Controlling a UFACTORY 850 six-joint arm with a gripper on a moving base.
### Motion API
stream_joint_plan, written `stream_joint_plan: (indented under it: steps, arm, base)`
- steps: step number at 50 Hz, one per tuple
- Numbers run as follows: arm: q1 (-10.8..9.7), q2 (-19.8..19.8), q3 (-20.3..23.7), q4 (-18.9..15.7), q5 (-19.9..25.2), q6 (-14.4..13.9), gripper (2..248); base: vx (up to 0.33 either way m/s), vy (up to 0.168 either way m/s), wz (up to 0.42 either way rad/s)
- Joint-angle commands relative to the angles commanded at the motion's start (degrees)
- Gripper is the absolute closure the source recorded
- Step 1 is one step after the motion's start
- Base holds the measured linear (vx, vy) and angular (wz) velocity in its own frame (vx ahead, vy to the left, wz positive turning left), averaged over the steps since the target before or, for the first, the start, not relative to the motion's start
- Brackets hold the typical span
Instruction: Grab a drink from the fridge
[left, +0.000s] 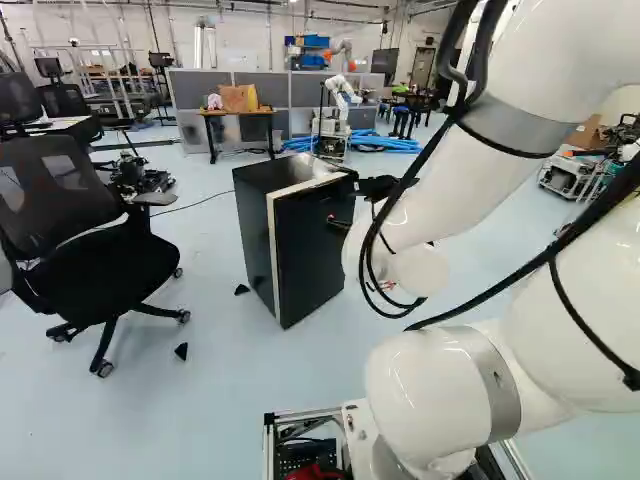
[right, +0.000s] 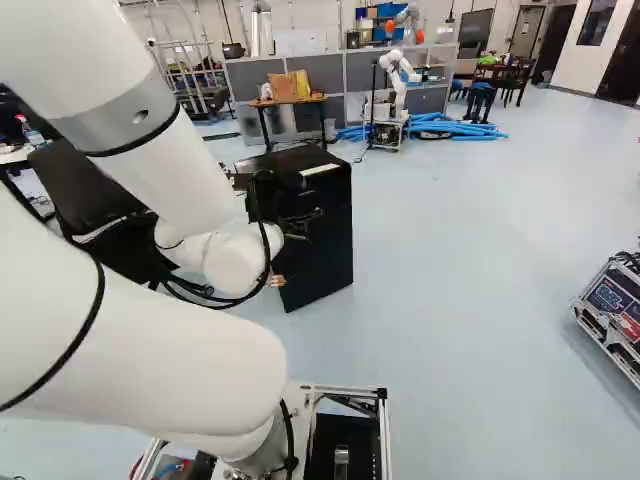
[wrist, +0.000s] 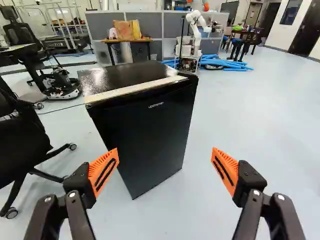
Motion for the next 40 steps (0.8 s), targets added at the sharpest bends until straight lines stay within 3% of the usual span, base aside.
stream_joint_plan:
  steps: [40]
  arm:
    - [0.0,0.0,0.0,0.0,0.0,0.0,3]
  base:
    - [0.012,-0.005,0.027]
